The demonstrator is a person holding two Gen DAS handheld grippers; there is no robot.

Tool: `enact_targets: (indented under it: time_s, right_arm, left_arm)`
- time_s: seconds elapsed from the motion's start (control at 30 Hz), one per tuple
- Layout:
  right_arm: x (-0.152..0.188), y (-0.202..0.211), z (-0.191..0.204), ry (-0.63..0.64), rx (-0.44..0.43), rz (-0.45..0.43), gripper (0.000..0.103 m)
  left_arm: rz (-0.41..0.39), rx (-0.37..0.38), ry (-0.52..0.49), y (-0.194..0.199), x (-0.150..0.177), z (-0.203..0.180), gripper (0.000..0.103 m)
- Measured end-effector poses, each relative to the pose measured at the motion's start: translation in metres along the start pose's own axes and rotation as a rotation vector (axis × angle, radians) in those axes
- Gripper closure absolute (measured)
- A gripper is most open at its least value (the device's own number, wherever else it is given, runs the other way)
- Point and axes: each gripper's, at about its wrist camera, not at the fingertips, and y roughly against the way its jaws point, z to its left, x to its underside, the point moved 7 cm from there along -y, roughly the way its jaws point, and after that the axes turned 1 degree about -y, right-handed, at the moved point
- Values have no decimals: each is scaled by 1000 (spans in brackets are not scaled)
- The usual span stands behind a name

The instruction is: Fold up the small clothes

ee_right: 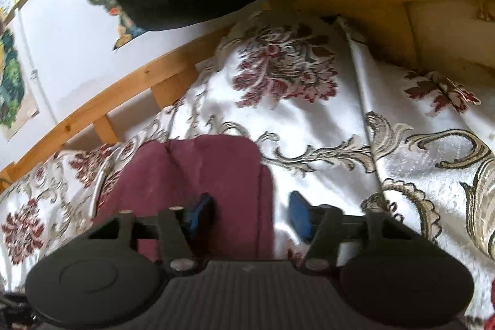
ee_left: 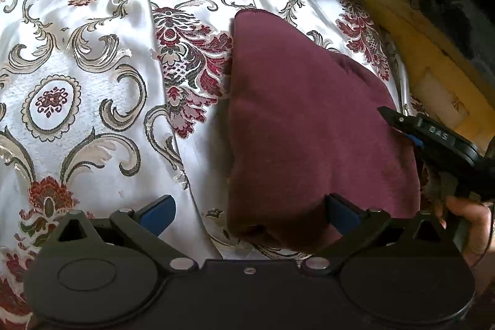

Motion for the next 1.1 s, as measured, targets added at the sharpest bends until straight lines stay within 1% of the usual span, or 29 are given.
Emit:
enact_targets:
  time_s: [0.03,0.1,0.13,0.2,0.67,0.7,0.8,0.97,1.03,1.1]
  right_arm:
    - [0,-1,-2,-7,8,-3,61]
    - [1,0,-5,-25,13,-10,63]
    - [1,0,-5,-27,13,-10,65]
    - [1,1,-2,-7,18,-10,67]
    - [2,1,0,5,43,-19,66]
    - [2,1,0,9,44,-20,67]
    - [2,1,3,30,46,-23,75]
    - [2,1,5,41,47,-20,77]
    - [2,1,4,35,45,-18,77]
    - [2,0,5,37,47,-17,77]
  left_arm:
    - [0,1,0,0,0,0,0]
    - [2,2,0,-1,0,0,0]
    - [3,2,0,-2,0,0,0]
    - [5,3,2,-3,1,0,0]
    - [7,4,-1,-6,1,-1,0]
    - [8,4,0,-6,1,-2,0]
    - [9,3,1,-7,2,-3,0]
    - [8,3,2,-7,2,-2,0]
    - [2,17,10,-7,1,-3,1]
    - [-28,55,32,-3,-4,-3,1]
